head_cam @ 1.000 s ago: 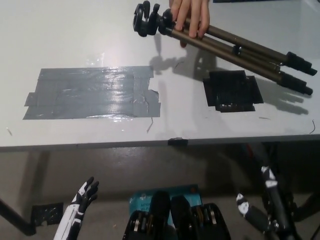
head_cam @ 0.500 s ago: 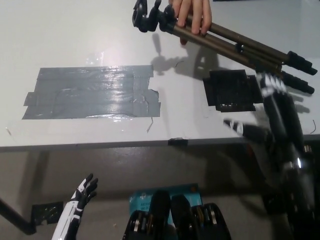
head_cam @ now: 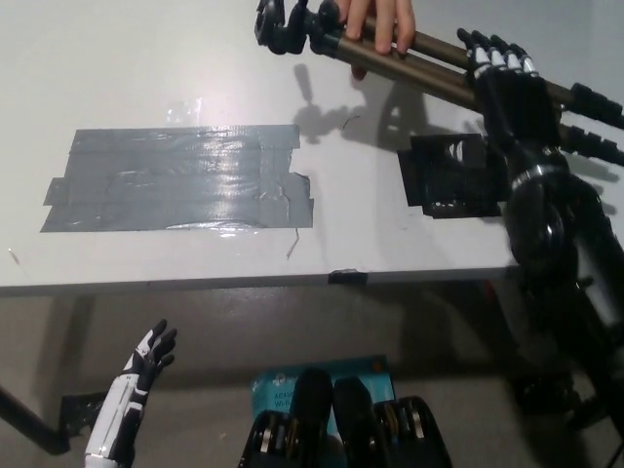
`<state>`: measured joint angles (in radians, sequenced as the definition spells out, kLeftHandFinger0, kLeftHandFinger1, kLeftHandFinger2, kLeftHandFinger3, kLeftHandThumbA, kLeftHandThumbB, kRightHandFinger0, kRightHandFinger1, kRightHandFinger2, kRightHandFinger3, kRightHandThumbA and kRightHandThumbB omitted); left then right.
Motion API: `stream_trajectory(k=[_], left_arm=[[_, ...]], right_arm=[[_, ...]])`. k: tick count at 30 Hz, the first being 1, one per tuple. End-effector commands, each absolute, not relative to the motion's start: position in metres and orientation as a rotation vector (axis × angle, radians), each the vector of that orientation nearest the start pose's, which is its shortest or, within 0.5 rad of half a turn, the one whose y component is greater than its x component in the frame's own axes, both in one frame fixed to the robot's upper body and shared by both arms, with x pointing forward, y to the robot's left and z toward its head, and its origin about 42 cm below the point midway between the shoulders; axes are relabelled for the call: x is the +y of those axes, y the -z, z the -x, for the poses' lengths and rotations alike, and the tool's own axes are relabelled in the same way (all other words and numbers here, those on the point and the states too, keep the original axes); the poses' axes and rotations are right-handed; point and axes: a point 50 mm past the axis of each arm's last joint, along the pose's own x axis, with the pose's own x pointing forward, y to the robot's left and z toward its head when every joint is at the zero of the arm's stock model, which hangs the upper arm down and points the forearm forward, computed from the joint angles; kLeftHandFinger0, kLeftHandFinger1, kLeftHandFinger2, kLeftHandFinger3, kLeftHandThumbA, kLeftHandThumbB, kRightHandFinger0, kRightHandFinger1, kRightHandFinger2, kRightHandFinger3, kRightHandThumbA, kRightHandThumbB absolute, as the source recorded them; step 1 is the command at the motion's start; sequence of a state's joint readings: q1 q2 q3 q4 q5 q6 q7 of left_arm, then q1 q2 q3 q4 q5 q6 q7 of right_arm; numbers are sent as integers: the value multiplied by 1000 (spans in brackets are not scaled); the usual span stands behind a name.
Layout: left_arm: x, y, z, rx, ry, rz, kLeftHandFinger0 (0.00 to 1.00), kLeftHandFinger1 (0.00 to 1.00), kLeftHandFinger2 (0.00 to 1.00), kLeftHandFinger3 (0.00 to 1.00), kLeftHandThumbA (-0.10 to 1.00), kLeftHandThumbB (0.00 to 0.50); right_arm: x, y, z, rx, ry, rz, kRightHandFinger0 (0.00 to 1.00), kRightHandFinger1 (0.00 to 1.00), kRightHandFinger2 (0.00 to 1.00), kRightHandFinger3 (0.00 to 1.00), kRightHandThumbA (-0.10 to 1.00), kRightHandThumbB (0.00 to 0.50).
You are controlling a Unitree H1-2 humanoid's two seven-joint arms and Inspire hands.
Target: A person hands a tripod to the robot which it grabs with its right hand and places in the middle of the table in front of it
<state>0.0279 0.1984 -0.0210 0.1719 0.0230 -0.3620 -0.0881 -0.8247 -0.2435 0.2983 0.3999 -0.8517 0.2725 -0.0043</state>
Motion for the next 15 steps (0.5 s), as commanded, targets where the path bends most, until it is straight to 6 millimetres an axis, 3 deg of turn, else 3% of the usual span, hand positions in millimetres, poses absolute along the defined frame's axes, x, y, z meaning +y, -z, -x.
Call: stream_trajectory(k=[1,7,8,9,10,11,12,13,14,15], left_arm=[[275,-79,-268,-180,144,-228,1000,1000,1000,1000,993,274],[274,-76,-264,-173,139,-225,1000,1000,1000,1000,996,278],[273,-76,-266,-175,140,-223,1000,1000,1000,1000,995,277],[273,-76,-266,-175,141,-222,1000,1000,1000,1000,994,276],[273,-75,-265,-174,142,-223,1000,1000,1000,1000,994,277],[272,-72,-261,-173,147,-230,1000,1000,1000,1000,999,274],[272,-73,-260,-169,146,-231,1000,1000,1000,1000,1000,275],[273,-73,-260,-166,145,-230,1000,1000,1000,1000,1000,278],[274,-73,-260,-164,145,-226,1000,1000,1000,1000,1000,278],[274,-74,-261,-164,142,-225,1000,1000,1000,1000,1000,279]], right_arm=[[-166,-326,-525,-273,80,1311,1000,1000,1000,1000,1000,480],[-153,-325,-538,-321,92,1320,1000,1000,1000,1000,1000,480],[-151,-325,-545,-435,168,1292,1000,1000,1000,1000,628,410],[-150,-325,-547,-461,191,1292,1000,1000,1000,1000,529,390],[-150,-322,-548,-503,226,1290,695,762,827,876,317,352],[-148,-316,-547,-611,290,1266,130,332,489,497,-59,291],[-148,-314,-546,-651,298,1264,26,155,365,400,-92,269],[-148,-311,-546,-680,303,1258,0,22,264,220,-100,208],[-148,-310,-545,-699,306,1253,0,68,344,253,-100,209],[-148,-310,-545,-722,306,1244,0,229,616,375,-100,205]])
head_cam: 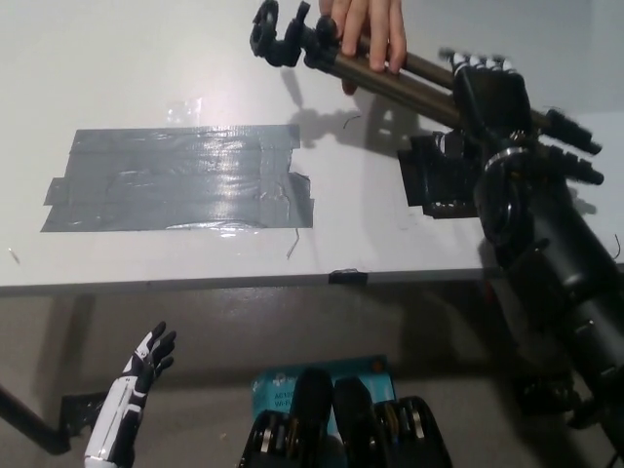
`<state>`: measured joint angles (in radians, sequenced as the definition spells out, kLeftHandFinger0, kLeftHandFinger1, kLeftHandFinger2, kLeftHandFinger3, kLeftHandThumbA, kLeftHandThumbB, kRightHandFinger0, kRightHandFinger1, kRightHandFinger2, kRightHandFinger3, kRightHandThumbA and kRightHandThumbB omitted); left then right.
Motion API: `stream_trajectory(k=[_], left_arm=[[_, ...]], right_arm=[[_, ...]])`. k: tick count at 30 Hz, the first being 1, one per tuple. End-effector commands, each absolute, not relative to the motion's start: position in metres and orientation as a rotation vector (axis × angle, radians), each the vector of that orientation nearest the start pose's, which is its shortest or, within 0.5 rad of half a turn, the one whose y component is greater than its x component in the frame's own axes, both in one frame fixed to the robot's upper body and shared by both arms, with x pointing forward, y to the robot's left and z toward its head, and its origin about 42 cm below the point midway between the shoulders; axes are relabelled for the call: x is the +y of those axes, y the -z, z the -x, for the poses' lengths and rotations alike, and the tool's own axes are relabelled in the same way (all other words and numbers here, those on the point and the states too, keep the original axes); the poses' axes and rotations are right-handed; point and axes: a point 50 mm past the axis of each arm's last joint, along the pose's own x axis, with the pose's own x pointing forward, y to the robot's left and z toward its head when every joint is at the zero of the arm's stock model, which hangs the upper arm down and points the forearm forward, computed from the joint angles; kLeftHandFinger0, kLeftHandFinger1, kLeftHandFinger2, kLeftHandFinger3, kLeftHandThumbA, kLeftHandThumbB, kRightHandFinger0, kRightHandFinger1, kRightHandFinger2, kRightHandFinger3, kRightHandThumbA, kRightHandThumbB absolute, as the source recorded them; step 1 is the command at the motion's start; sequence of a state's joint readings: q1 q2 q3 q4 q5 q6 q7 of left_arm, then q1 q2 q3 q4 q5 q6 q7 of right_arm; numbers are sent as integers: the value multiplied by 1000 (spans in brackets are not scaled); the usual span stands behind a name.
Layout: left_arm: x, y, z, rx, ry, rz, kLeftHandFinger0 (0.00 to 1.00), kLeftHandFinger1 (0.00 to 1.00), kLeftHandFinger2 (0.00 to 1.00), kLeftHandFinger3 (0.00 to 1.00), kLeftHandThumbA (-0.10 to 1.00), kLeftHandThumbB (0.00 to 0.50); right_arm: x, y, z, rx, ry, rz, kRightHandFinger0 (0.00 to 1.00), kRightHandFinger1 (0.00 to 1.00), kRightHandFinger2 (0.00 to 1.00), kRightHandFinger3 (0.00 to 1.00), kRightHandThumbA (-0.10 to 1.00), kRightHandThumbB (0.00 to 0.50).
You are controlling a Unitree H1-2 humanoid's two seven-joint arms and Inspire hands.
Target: A person hands a tripod to the robot which it grabs with its right hand and places in the middle of the table in front of it
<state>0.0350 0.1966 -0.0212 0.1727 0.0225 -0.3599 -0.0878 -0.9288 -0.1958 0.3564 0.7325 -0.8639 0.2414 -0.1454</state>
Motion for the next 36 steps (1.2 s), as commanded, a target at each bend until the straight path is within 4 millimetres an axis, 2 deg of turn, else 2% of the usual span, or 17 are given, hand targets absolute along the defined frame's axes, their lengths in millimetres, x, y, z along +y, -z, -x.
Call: stream_trajectory(k=[1,2,3,4,6,9,12,15,17,19,22,27,29,30,32,36], left_arm=[[274,-74,-261,-163,140,-222,1000,1000,1000,1000,989,277],[274,-74,-264,-166,139,-220,1000,1000,1000,1000,987,277],[274,-75,-265,-168,138,-223,1000,1000,1000,1000,983,274],[274,-74,-264,-166,138,-224,1000,1000,1000,1000,983,275],[274,-74,-266,-164,144,-222,1000,1000,1000,1000,985,278],[272,-71,-268,-149,147,-214,1000,1000,1000,1000,993,296],[270,-65,-262,-135,151,-215,992,1000,1000,1000,1000,292],[268,-61,-256,-128,152,-207,981,1000,1000,1000,1000,285],[267,-59,-257,-127,154,-212,980,1000,1000,1000,1000,280],[268,-59,-259,-127,152,-215,984,1000,1000,1000,1000,280],[269,-60,-259,-125,153,-213,989,1000,1000,1000,998,279],[269,-60,-257,-124,155,-210,982,1000,1000,1000,995,275],[269,-61,-257,-126,155,-213,981,1000,1000,1000,997,273],[270,-60,-258,-133,158,-211,978,1000,1000,1000,995,265],[271,-62,-258,-137,161,-211,972,1000,1000,1000,993,260],[272,-63,-259,-136,161,-217,973,1000,1000,1000,999,261]], right_arm=[[-149,-309,-544,-729,294,1243,0,348,764,609,-100,190],[-150,-310,-545,-736,288,1241,0,384,768,704,-100,191],[-151,-311,-546,-741,284,1238,0,407,771,855,-100,191],[-152,-309,-545,-746,277,1236,0,434,777,904,-100,182],[-156,-308,-544,-763,276,1232,0,476,821,949,-100,186],[-161,-309,-543,-787,278,1239,0,499,834,997,-100,163],[-167,-305,-538,-805,272,1231,0,529,864,1000,-100,159],[-172,-302,-533,-822,278,1228,22,547,861,1000,-100,189],[-177,-303,-530,-835,283,1227,44,572,901,1000,-100,187],[-181,-306,-528,-867,282,1215,47,573,909,1000,-100,210],[-184,-305,-523,-905,284,1213,23,551,920,988,-100,228],[-195,-286,-516,-937,267,1256,0,371,823,894,-100,246],[-200,-278,-514,-942,261,1280,0,369,822,893,-100,257],[-202,-274,-513,-947,257,1284,0,346,818,860,-100,259],[-208,-265,-511,-945,237,1298,0,347,843,866,-100,246],[-217,-247,-509,-930,205,1342,0,334,847,874,-100,264]])
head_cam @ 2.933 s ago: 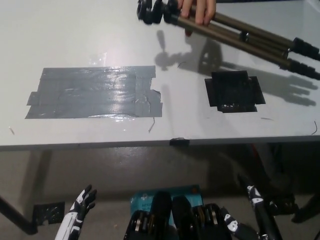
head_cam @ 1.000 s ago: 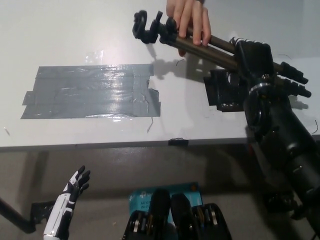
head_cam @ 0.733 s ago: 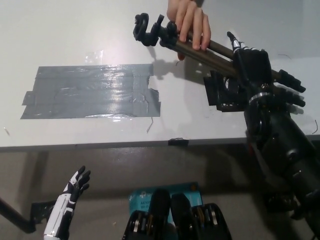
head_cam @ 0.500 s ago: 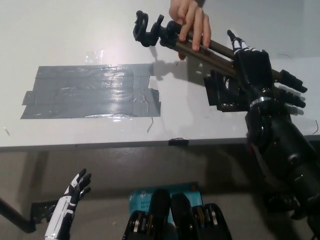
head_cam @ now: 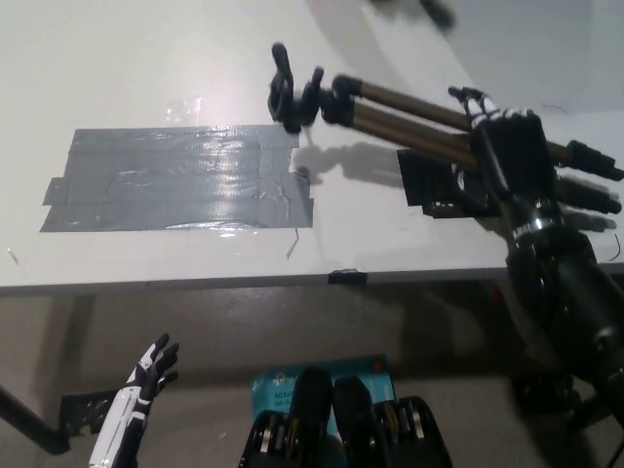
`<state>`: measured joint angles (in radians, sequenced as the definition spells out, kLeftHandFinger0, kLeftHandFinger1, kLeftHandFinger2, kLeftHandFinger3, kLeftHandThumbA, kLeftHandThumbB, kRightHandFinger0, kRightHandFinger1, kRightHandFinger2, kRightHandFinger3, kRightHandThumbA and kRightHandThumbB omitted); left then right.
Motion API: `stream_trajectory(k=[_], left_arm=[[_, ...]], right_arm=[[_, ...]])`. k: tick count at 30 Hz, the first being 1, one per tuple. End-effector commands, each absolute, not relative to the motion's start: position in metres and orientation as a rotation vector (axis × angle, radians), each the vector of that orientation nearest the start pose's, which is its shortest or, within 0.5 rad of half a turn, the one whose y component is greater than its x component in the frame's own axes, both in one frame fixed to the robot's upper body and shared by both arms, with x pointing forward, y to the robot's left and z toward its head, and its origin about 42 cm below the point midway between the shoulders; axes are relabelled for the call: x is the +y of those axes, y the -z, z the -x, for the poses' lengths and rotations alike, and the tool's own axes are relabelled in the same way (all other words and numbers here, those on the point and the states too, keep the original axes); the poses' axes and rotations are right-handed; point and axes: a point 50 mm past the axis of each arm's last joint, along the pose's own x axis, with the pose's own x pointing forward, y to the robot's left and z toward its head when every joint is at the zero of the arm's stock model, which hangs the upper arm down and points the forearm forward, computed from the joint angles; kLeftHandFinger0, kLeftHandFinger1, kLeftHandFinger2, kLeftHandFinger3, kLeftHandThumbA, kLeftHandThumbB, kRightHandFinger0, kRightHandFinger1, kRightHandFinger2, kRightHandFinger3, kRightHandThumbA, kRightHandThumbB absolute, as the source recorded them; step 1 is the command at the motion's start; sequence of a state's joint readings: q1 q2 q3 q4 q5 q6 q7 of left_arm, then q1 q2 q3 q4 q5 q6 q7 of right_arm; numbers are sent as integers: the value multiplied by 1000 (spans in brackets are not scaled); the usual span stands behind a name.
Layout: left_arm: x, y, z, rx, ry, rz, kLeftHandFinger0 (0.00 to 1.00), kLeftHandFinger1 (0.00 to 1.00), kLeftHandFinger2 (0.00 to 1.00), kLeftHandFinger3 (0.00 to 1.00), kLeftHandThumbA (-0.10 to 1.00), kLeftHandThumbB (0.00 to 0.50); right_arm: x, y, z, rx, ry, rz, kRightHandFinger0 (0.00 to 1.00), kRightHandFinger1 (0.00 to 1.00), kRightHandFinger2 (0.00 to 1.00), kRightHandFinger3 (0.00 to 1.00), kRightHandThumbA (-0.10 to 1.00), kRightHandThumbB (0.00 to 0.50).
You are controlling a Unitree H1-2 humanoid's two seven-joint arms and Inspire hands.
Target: A person hands a tripod to the robot which it grabs with its right hand and places in the middle of the table in front of it
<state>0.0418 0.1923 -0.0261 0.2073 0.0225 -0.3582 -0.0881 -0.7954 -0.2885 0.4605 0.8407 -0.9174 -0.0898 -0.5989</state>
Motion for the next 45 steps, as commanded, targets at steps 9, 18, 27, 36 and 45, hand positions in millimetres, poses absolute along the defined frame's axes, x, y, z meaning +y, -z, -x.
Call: stream_trajectory(k=[9,18,27,36,45], left_arm=[[272,-62,-258,-135,163,-217,966,1000,1000,1000,995,262],[270,-61,-258,-134,169,-217,963,1000,1000,1000,990,266],[272,-64,-262,-140,166,-216,952,1000,1000,1000,989,274],[275,-67,-267,-155,165,-212,950,1000,1000,1000,980,284],[273,-74,-273,-162,166,-218,937,1000,1000,1000,989,279]], right_arm=[[-240,-212,-519,-468,-35,1485,529,1000,1000,1000,310,232],[-227,-271,-506,-77,-500,1313,1000,1000,1000,1000,749,500],[-208,-416,-435,-299,-879,932,1000,1000,1000,1000,744,500],[-223,-503,-419,-456,-972,819,1000,1000,1000,1000,811,500],[-260,-537,-432,-504,-955,406,1000,1000,1000,1000,843,500]])
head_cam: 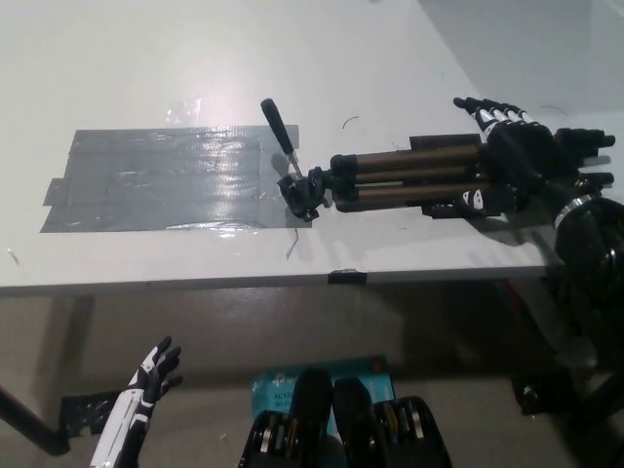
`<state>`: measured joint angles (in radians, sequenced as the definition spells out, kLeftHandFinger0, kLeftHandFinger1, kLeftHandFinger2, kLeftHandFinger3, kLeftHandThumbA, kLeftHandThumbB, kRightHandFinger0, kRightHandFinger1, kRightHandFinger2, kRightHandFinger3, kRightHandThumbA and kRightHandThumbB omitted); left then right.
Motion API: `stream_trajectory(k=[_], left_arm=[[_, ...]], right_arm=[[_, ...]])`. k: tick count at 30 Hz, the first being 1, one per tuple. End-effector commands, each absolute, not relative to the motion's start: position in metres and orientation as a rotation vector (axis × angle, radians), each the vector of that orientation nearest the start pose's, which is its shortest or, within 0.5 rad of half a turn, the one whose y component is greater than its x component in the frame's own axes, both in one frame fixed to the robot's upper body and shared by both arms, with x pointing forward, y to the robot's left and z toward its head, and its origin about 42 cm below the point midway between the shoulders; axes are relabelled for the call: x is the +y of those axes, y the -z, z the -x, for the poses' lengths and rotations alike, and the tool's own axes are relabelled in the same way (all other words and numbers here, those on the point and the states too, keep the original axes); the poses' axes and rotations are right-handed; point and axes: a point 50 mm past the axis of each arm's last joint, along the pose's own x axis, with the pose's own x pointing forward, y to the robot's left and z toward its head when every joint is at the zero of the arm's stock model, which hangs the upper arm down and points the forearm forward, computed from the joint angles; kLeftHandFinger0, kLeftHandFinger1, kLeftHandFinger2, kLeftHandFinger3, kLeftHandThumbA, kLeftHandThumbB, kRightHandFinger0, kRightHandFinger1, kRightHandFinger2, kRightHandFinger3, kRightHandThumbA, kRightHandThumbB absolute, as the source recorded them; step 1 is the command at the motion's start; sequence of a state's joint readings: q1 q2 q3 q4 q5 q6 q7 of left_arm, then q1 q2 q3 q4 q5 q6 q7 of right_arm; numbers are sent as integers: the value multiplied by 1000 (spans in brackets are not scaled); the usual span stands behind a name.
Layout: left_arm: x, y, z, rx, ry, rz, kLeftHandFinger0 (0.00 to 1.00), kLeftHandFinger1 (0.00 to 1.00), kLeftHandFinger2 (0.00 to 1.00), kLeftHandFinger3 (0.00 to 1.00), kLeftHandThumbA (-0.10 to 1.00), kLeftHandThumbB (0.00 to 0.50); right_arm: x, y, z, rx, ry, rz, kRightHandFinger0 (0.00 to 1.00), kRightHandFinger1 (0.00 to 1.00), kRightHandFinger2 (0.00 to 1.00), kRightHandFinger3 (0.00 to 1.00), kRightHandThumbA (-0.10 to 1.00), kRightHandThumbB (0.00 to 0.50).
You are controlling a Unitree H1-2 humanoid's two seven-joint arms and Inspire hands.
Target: A person hands a tripod to the robot which it grabs with its right hand and places in the middle of the table in front of it
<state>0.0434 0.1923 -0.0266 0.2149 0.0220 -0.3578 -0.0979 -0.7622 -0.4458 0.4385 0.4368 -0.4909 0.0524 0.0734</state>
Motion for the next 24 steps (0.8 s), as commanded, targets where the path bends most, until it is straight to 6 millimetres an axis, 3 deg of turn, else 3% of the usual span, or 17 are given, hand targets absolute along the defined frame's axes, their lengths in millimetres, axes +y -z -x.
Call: stream_trajectory(k=[1,4,7,10,11,15,19,21,24], left_arm=[[273,-74,-274,-164,167,-218,936,1000,1000,1000,988,278],[272,-77,-278,-175,167,-221,932,1000,1000,1000,989,275],[272,-82,-284,-193,166,-222,928,1000,1000,1000,987,275],[272,-87,-290,-202,166,-226,927,1000,1000,1000,987,273],[271,-89,-293,-207,166,-223,932,1000,1000,1000,989,269],[271,-89,-295,-206,161,-219,950,1000,1000,1000,998,279],[271,-90,-294,-215,161,-230,950,1000,1000,1000,1000,270],[269,-89,-294,-213,163,-223,948,1000,1000,1000,1000,273],[267,-89,-294,-215,165,-222,959,1000,1000,1000,1000,281]], right_arm=[[-262,-538,-431,-511,-954,394,1000,1000,1000,1000,845,500],[-270,-539,-424,-575,-906,351,1000,1000,1000,1000,926,500],[-283,-539,-393,-735,-804,351,1000,1000,1000,1000,967,500],[-283,-536,-366,-814,-740,385,1000,1000,1000,1000,1000,500],[-278,-523,-335,-895,-664,419,1000,1000,1000,1000,1000,500],[-265,-495,-282,-994,-506,517,1000,1000,1000,1000,1000,500],[-256,-466,-254,-1033,-486,495,1000,1000,1000,1000,1000,496],[-253,-445,-238,-1017,-498,438,1000,1000,1000,1000,925,494],[-248,-424,-225,-1009,-486,403,1000,1000,1000,1000,903,492]])
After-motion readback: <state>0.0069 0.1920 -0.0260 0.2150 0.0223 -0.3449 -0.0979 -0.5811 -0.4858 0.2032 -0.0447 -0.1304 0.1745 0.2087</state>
